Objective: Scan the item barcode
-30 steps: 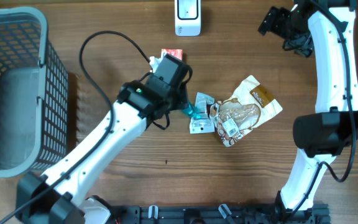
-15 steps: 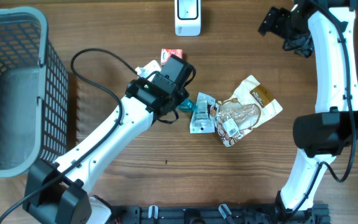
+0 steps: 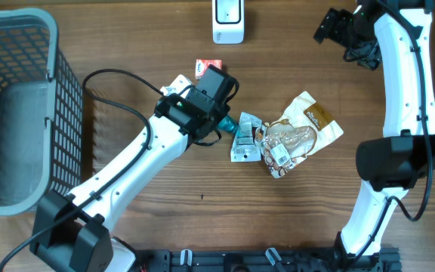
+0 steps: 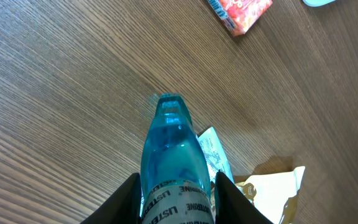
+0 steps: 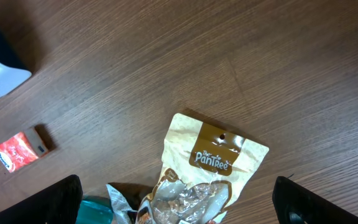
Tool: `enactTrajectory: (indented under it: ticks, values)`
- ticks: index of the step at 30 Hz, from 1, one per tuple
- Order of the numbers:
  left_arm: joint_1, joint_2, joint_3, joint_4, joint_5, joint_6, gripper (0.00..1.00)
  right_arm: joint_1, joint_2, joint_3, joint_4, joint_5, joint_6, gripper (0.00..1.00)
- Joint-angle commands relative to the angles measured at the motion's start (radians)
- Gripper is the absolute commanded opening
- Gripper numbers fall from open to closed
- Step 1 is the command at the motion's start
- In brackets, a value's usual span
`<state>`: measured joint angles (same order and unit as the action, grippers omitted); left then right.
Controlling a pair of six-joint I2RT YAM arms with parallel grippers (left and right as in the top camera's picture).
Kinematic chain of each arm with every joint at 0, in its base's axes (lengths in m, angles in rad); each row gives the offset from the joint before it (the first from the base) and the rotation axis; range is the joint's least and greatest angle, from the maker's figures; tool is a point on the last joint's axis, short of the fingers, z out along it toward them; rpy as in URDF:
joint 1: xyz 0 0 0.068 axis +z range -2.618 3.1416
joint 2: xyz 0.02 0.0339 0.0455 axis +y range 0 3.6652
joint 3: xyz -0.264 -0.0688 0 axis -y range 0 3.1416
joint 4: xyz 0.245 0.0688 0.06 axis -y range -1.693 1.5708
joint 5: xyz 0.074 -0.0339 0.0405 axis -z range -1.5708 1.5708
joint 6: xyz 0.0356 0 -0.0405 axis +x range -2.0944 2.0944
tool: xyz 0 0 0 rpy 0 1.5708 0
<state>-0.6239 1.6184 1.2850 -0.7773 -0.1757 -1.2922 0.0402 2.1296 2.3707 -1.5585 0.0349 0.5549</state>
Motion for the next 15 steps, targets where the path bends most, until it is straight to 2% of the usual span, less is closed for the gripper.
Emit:
enactTrajectory:
  ticks: [1,15]
  values:
    - [-0.003,0.007,0.005,0.003,-0.024,0.005,0.34,0.002,-0.026,-0.01,0.002,0.018,-0.005,0.98]
    - [-0.003,0.007,0.005,0.075,0.006,0.005,0.35,0.002,-0.026,-0.01,0.003,0.018,-0.005,0.98]
